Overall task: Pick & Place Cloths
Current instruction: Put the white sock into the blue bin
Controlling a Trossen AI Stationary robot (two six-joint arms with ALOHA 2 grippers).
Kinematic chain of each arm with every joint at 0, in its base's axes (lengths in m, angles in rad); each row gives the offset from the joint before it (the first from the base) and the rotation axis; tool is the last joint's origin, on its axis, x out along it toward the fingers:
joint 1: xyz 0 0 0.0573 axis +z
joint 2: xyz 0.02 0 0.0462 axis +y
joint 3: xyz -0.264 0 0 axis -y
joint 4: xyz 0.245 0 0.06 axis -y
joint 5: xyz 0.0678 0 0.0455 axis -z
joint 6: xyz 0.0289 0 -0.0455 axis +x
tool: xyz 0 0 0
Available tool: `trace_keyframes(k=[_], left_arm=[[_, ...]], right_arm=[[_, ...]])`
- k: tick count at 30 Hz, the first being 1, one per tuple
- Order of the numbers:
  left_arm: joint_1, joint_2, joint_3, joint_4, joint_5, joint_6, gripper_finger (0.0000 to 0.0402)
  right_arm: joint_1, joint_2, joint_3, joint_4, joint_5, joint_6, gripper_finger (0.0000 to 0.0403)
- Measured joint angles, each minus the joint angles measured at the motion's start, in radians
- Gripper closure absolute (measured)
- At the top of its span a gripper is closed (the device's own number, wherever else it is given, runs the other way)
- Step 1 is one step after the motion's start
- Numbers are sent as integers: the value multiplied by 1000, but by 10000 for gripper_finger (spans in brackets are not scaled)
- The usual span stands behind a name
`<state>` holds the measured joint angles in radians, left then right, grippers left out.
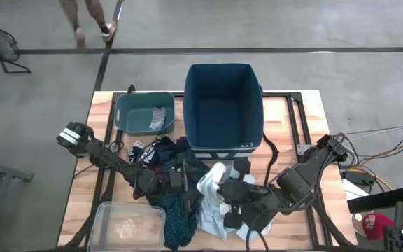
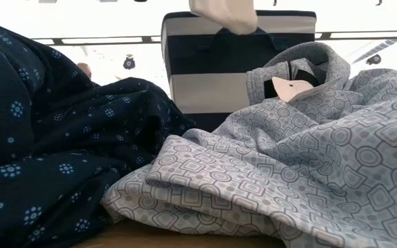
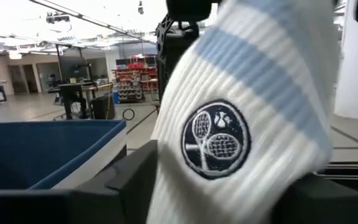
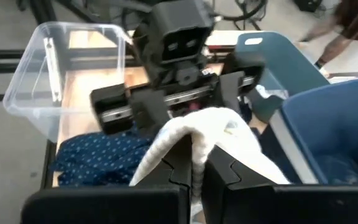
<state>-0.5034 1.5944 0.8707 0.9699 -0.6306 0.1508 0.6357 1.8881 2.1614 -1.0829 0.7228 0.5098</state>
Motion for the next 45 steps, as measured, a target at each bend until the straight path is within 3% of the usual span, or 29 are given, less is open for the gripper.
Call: trace_keyframes(k=[9,16,23,26,38,45], left_arm=[[0,0,-1,-29,12,-1,383],[-3,-7,-1,-28,9,5,377],[-23,-57,-2,-32,-23,51,387],[-35,-117,-2,-73,-141,85,380],[-32,-430,-5,-430,-825,253,382],[96,-553,-35,-554,-871,211,384]], right_arm=[[1,0,-72,-2,-2,6,391],[15,0,-103,-101,-2,86,340],[73,0,-118,-327,1,319,274],[110,0,-149,-385,2,417,253],[190,0,-381,-375,8,664,222],[191,0,-488,-366,7,748,236]])
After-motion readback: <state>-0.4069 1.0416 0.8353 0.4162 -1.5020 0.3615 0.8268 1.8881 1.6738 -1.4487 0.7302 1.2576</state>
